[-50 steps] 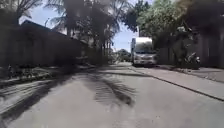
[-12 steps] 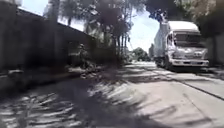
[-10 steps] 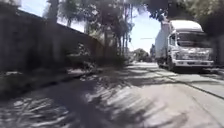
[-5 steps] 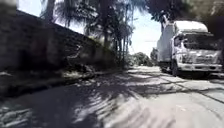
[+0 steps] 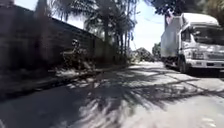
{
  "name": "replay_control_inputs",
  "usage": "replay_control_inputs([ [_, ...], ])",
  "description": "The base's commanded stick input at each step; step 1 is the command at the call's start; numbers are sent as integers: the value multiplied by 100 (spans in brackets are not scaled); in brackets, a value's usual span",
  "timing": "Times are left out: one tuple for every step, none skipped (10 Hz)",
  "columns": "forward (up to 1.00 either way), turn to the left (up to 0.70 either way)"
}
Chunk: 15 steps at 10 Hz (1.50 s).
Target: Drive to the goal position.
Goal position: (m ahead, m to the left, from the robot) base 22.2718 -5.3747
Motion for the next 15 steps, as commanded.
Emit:
replay_control_inputs([
  [100,1],
  [100,1],
  [100,-27],
  [100,-39],
  [100,-39],
  [100,-39],
  [100,-39],
  [100,-39],
  [100,-39],
  [100,-39],
  [100,-39],
  [100,-39],
  [100,-39],
  [100,-39],
  [100,-25],
])
